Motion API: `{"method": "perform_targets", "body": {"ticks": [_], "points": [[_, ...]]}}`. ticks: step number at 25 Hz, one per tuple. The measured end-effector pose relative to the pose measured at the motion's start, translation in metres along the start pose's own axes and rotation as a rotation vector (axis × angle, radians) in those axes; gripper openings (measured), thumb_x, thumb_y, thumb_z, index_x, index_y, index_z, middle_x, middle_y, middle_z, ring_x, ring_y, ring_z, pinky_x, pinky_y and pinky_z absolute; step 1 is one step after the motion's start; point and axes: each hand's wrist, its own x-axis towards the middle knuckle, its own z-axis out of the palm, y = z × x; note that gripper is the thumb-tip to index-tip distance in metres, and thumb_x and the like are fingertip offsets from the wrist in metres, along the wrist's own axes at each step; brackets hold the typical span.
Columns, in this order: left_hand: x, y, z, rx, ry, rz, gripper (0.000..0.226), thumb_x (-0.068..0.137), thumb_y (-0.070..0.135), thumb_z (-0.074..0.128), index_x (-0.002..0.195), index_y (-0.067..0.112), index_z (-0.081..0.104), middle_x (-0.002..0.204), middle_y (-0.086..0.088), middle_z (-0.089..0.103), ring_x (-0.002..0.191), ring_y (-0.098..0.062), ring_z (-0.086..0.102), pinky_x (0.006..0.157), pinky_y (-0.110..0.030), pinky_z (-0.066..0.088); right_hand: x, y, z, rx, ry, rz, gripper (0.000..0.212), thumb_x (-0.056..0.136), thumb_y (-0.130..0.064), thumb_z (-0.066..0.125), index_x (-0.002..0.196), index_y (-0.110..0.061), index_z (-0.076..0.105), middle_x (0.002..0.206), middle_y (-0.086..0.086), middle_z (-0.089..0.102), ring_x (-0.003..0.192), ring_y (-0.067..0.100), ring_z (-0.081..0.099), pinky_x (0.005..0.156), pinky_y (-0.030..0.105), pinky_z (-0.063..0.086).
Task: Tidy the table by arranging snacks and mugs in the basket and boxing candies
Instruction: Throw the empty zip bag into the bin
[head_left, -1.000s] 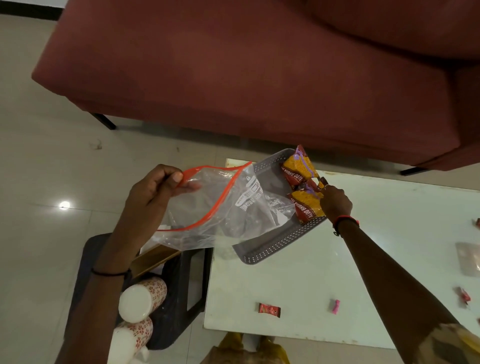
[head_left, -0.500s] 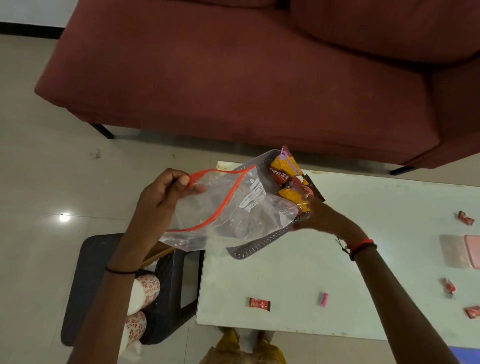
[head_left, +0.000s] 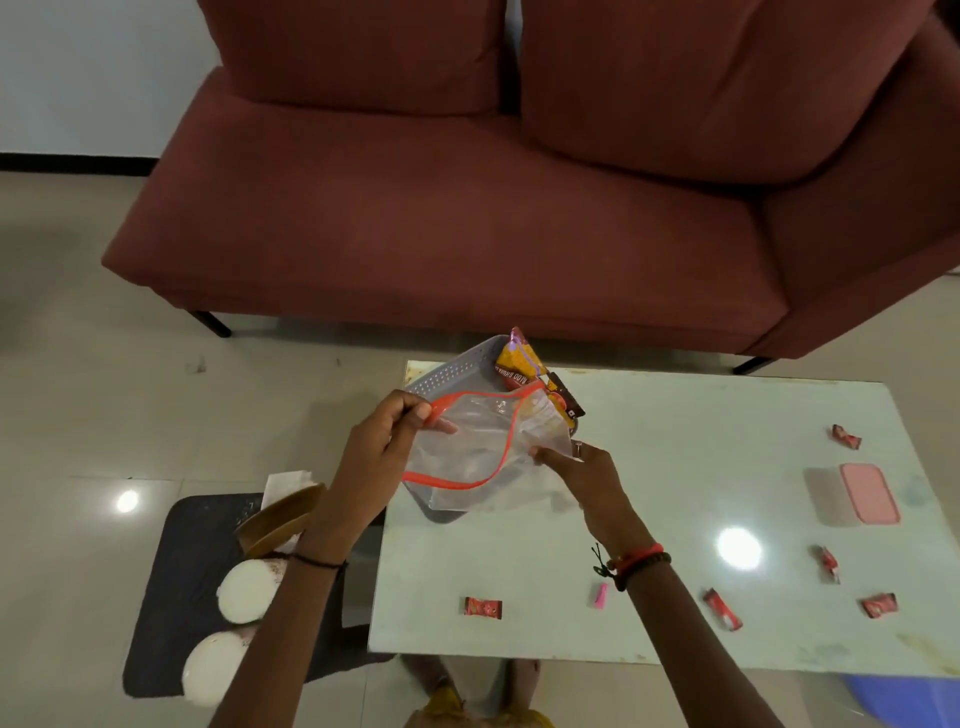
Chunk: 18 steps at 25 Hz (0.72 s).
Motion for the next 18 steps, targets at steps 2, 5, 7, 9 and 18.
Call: {"method": "perform_targets", "body": {"ticks": [2, 5, 7, 9, 18], "points": [[-0.006, -0.005, 0.01, 0.063, 0.056, -0.068, 0.019, 0.096, 0.022, 0.043, 0.098, 0.009, 0.057, 0.091, -0.004, 0.069, 0.086, -0.013, 0.063, 0.074, -0.013, 0.047, -0.015, -0.006, -0.019, 0.197, -0.081, 0.055, 0.005, 0.084, -0.011, 0.063, 0.089, -0.014, 0.064, 0.086, 0.005, 0.066, 0.079, 0.023, 0.063, 0.054, 0.027, 0.052], [-0.011, -0.012, 0.03, 0.053, 0.075, -0.206, 0.016, 0.095, 0.022, 0.049, 0.094, 0.011, 0.061, 0.093, -0.008, 0.064, 0.091, -0.023, 0.059, 0.074, -0.019, 0.045, -0.037, -0.016, -0.044, 0.632, -0.203, 0.099, 0.018, 0.091, 0.006, 0.046, 0.103, -0.004, 0.056, 0.099, 0.014, 0.065, 0.085, 0.025, 0.066, 0.056, 0.028, 0.06], [-0.018, -0.01, 0.049, -0.039, 0.013, -0.274, 0.015, 0.092, 0.019, 0.053, 0.094, 0.008, 0.063, 0.101, -0.012, 0.063, 0.105, -0.029, 0.058, 0.085, -0.026, 0.044, -0.054, -0.021, -0.061, 0.787, -0.256, 0.133, 0.023, 0.091, 0.009, 0.041, 0.104, 0.0, 0.057, 0.094, 0.014, 0.071, 0.078, 0.023, 0.072, 0.059, 0.025, 0.061], [-0.031, 0.0, 0.069, -0.15, -0.109, -0.365, 0.022, 0.087, 0.028, 0.061, 0.099, 0.01, 0.065, 0.112, -0.011, 0.062, 0.116, -0.03, 0.053, 0.097, -0.034, 0.043, -0.068, -0.023, -0.077, 0.904, -0.288, 0.206, 0.023, 0.09, 0.01, 0.039, 0.097, 0.002, 0.06, 0.082, 0.013, 0.076, 0.069, 0.019, 0.074, 0.06, 0.027, 0.061], [-0.105, 0.031, 0.119, -0.84, -0.334, -0.482, 0.036, 0.078, 0.03, 0.068, 0.113, 0.035, 0.064, 0.117, 0.003, 0.069, 0.113, -0.017, 0.062, 0.085, -0.034, 0.056, -0.123, 0.005, -0.099, 0.837, -0.389, 0.404, 0.016, 0.095, 0.002, 0.045, 0.106, 0.008, 0.055, 0.082, 0.025, 0.073, 0.067, 0.03, 0.074, 0.061, 0.037, 0.061]]}}
